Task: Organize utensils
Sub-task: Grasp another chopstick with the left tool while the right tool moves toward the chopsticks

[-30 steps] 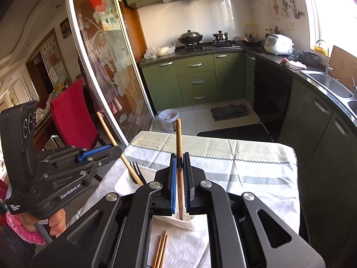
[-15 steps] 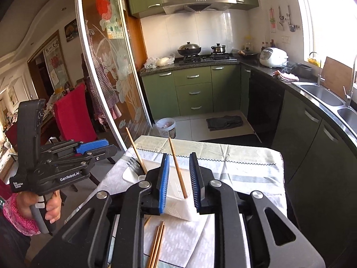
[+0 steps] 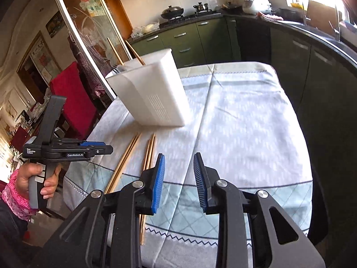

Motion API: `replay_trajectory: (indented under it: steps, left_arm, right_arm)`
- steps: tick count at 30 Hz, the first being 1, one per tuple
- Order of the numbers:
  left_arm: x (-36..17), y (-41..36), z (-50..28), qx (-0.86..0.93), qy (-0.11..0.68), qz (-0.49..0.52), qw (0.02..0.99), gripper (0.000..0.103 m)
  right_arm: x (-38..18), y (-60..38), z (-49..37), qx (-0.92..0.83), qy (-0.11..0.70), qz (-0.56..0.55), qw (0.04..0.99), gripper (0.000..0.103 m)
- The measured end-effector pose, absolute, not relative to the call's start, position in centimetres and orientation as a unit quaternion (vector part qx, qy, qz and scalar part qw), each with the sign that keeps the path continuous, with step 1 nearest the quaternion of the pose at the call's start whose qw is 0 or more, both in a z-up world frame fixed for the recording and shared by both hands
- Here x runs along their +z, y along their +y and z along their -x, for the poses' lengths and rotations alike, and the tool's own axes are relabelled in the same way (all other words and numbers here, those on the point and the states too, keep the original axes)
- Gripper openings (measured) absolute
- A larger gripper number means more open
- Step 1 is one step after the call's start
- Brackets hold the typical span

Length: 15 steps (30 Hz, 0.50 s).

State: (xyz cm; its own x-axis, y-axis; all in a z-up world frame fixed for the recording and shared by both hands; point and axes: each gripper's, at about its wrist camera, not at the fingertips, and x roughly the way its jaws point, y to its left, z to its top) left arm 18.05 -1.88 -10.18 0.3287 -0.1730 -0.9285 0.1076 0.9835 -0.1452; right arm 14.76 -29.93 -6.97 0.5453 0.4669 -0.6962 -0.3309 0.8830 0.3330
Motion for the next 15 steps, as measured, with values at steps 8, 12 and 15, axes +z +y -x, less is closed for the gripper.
replay_trajectory:
  steps: [8, 12, 15]
  left_arm:
    - [-12.0, -2.0, -19.3, -0.065, 0.586, 0.015, 0.808, 0.031]
    - [-12.5, -2.2, -19.7, -0.06, 0.593, 0.008, 0.803, 0.03]
    - [-12.8, -2.1, -20.0, -0.054, 0.597, 0.003, 0.8, 0.03]
  right_arm:
    - [-7.8, -31.0, -14.0, 0.226, 0.423, -0.1, 0.872, 0.03]
    - [-7.7, -30.9, -14.4, 0.228, 0.425, -0.103, 0.87, 0.031]
    - [-7.7, -30.9, -14.5, 0.231, 0.427, -0.107, 0.868, 0.031]
